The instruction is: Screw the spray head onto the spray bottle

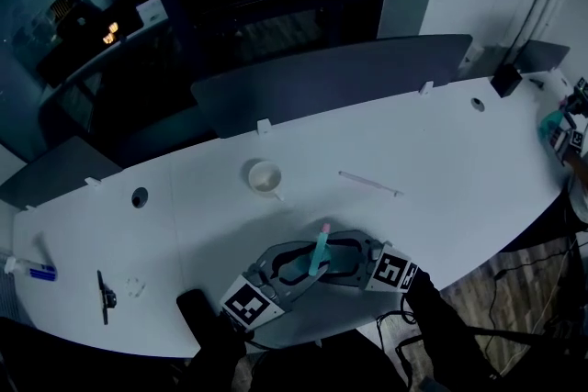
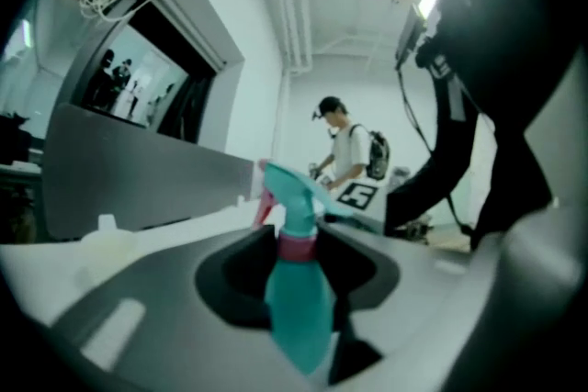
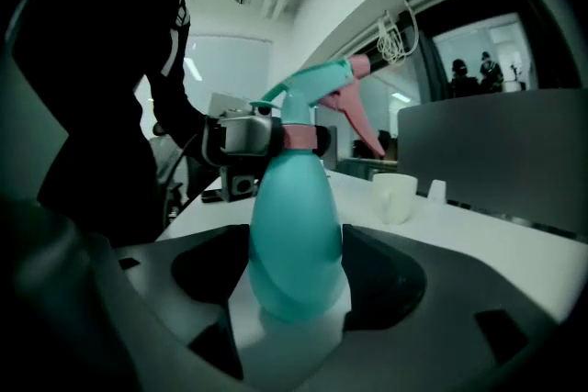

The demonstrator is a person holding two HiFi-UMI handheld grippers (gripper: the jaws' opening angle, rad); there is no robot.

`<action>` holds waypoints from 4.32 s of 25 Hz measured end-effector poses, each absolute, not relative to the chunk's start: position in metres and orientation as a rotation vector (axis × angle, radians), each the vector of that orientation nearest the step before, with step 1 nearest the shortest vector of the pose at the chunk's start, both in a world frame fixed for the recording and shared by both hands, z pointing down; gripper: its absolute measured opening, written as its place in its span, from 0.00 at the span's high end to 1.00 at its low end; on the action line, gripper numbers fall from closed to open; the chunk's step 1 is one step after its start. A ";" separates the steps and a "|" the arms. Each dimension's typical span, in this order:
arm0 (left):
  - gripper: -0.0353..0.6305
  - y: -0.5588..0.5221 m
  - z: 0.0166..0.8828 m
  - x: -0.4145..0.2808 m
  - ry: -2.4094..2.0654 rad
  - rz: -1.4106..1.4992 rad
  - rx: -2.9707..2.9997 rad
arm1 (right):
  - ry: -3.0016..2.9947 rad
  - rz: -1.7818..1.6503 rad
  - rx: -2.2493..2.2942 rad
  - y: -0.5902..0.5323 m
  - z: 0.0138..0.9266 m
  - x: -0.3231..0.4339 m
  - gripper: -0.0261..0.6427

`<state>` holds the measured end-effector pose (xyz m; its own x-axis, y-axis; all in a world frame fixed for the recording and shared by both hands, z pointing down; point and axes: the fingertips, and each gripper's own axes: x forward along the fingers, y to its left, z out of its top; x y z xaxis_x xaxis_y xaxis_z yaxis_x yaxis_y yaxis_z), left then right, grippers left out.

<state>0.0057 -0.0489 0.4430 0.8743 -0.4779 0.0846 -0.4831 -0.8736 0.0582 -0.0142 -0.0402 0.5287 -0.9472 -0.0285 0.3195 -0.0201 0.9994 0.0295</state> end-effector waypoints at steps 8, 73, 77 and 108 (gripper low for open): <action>0.73 -0.046 0.446 0.003 -0.815 0.101 2.977 | -2.798 0.096 0.253 -0.041 0.528 -0.005 0.47; 0.91 -0.021 0.443 -0.071 -1.299 0.161 2.792 | -2.710 -0.017 1.184 -0.023 0.461 0.029 0.67; 0.94 -0.019 0.439 -0.073 -1.409 0.148 2.793 | -2.614 0.015 1.450 -0.018 0.458 0.037 0.95; 0.94 0.204 0.398 -0.019 -2.211 0.007 2.289 | -2.730 -0.217 1.407 0.177 0.405 0.093 0.95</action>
<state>-0.0192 0.2044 0.3975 0.0350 -0.9991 -0.0252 -0.9989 -0.0342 -0.0329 0.0931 0.1768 0.4052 -0.5811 -0.8138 -0.0090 -0.8050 0.5731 0.1534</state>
